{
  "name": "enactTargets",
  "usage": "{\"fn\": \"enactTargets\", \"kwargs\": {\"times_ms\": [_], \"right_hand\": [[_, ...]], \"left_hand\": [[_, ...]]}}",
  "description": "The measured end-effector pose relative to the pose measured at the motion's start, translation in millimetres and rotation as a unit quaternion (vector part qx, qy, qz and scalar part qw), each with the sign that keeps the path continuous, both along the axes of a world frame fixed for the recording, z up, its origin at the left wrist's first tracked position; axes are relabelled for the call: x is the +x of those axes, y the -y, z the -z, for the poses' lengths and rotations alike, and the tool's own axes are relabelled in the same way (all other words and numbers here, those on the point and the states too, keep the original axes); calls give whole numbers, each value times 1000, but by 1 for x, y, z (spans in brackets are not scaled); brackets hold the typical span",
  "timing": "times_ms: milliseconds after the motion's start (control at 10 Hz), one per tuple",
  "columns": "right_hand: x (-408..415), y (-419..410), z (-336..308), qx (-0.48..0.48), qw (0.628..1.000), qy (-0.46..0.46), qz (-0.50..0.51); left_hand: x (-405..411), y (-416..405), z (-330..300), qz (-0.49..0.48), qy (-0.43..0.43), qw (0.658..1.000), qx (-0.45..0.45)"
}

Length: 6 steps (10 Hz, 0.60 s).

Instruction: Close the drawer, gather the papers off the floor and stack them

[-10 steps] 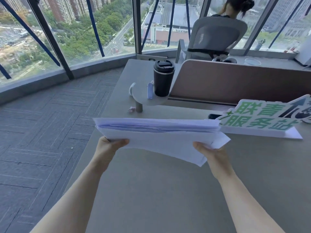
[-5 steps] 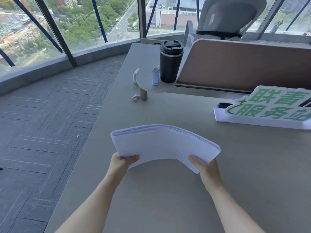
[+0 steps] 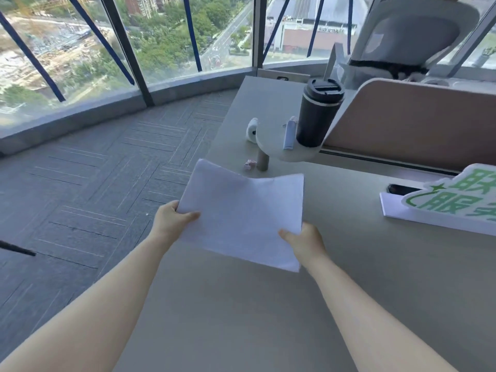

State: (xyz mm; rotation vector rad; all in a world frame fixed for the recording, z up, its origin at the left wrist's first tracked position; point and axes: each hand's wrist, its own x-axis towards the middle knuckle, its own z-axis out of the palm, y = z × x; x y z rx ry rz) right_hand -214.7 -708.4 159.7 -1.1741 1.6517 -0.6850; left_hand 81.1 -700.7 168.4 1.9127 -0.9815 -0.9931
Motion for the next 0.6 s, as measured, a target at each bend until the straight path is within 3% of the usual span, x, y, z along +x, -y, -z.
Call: {"fn": "enactTargets", "kwargs": {"times_ms": [200,400,500,600], "right_hand": [[36,31,41,39,999,-28,-17],[42,27,51,49,979,-194,-32],[45,22,44,82,956,-281,7],[43,17,47,69,954,-287,44]], "left_hand": [[30,25,44,-2,92,993,76],[21,29,63,-4,174,973,148],[16,27,55,-12,227,961,158],[14,17,58,-22,322,933,161]]}}
